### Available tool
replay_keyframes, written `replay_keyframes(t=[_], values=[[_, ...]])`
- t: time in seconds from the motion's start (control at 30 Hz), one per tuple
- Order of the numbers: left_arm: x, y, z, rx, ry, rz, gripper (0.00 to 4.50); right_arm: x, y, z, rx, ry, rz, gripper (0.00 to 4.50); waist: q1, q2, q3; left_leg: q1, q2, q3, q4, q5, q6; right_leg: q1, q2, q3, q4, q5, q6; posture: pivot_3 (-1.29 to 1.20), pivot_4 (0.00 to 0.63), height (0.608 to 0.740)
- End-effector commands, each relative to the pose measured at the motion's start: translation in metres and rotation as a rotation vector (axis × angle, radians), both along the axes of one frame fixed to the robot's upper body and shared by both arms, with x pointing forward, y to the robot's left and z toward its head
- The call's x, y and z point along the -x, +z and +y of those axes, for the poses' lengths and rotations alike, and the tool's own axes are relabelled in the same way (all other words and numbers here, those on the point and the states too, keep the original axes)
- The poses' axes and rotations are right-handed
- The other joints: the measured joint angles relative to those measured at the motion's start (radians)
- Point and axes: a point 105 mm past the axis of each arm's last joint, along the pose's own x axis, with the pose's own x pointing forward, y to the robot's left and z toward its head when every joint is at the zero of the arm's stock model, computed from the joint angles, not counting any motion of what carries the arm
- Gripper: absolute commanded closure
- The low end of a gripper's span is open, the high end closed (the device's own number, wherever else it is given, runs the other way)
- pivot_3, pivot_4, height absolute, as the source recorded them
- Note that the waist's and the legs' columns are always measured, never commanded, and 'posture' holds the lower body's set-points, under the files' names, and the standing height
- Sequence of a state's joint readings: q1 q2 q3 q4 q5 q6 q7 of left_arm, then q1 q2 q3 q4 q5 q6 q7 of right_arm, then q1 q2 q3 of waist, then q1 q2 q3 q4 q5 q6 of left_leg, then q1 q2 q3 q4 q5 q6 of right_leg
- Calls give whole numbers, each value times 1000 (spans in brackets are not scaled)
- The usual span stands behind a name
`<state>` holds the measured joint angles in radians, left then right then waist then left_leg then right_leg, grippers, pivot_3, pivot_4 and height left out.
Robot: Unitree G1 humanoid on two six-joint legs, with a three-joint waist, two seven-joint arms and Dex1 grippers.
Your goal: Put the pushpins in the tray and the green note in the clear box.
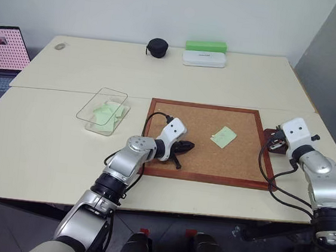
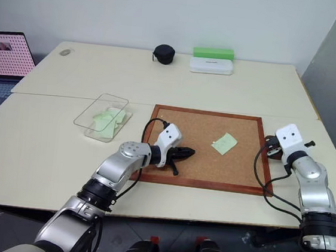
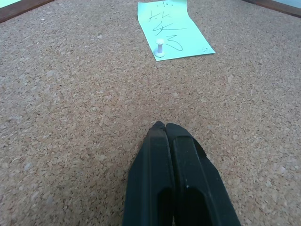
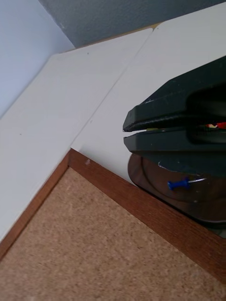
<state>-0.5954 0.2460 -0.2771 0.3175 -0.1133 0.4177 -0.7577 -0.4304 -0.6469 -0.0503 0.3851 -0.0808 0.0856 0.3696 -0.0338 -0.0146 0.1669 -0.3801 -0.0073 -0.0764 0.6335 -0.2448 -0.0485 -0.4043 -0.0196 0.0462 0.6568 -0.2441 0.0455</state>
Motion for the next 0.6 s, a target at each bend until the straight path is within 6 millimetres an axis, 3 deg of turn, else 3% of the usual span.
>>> replay_keyframes(t=[0.03, 0.13, 0.6], values=[[3, -27, 10, -74, 47, 73, 4500, -5, 11, -1, 29, 8, -35, 4475, 0, 0, 0, 0, 0, 0, 0, 0, 0, 0, 0, 0, 0, 0, 0, 0, 150, 740], [3, -27, 11, -76, 49, 73, 4500, -6, 10, -1, 28, 7, -31, 4475, 0, 0, 0, 0, 0, 0, 0, 0, 0, 0, 0, 0, 0, 0, 0, 0, 150, 740], [4, -27, 10, -70, 44, 76, 4500, -9, 12, -6, 21, -15, -44, 1751, 0, 0, 0, 0, 0, 0, 0, 0, 0, 0, 0, 0, 0, 0, 0, 0, 150, 740]])
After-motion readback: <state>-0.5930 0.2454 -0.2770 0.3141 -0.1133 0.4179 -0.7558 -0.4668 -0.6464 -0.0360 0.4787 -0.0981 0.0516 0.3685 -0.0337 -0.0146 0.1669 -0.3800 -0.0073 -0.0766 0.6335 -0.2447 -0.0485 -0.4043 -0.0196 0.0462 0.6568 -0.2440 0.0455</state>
